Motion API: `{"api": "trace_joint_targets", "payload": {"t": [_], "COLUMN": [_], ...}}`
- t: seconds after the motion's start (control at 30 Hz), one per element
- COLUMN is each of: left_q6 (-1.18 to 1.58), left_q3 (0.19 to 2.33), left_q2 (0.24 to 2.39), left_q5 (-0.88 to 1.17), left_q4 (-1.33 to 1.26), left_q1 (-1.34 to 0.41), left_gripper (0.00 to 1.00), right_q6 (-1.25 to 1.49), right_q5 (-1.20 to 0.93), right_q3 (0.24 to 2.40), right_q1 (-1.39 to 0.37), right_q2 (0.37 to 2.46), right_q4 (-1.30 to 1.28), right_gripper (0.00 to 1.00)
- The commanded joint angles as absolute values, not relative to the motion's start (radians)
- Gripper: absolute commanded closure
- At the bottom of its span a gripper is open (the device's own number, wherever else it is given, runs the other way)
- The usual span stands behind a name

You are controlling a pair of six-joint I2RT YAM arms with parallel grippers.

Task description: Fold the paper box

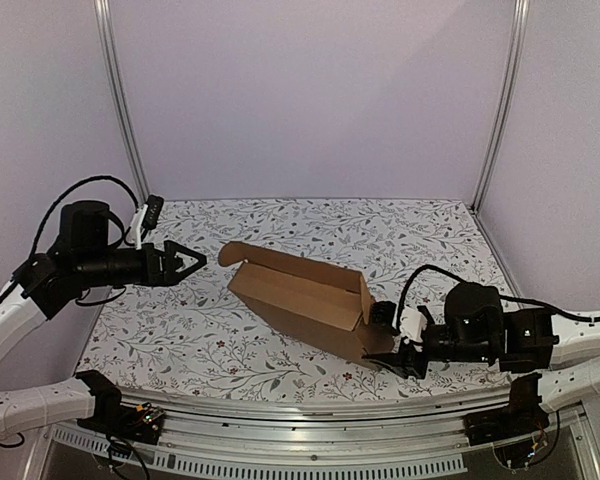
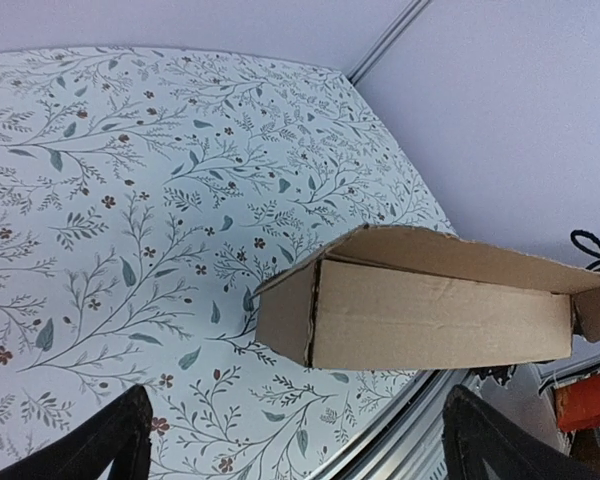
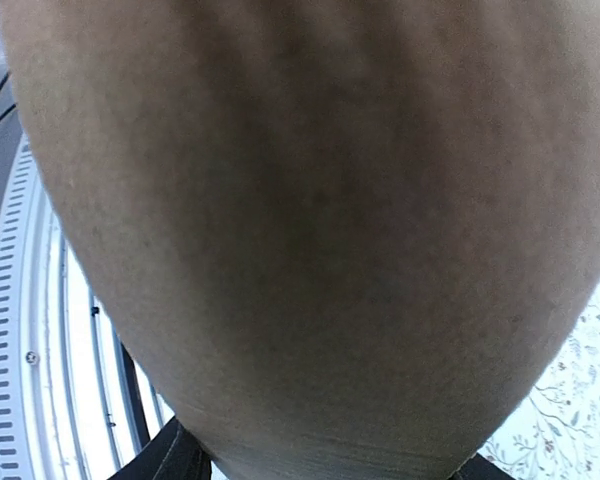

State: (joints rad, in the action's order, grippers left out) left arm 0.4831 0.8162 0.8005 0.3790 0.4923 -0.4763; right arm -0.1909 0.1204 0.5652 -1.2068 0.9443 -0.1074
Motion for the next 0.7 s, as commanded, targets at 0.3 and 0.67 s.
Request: {"api": "trace_joint_targets", "payload": {"t": [0.3, 0.67], "left_q6": [0.506, 0.513], "left_q3": [0.75, 0.749], "left_q2": [0.817, 0.887], "left_q5": [0.356, 0.454], "left_q4": [0.446, 0.349], "left_q1": [-0.467, -0.468], "left_gripper": [0.0, 0.06], "right_q6": [-0.005, 0.066], "right_q5": [-0.212, -0.324], "right_q3": [0.452, 0.446], "right_q1": [-1.11, -1.096], "right_q2": [0.906, 0.961], "right_q4": [0.145, 0.188], "right_gripper": [0.49, 0.49]}}
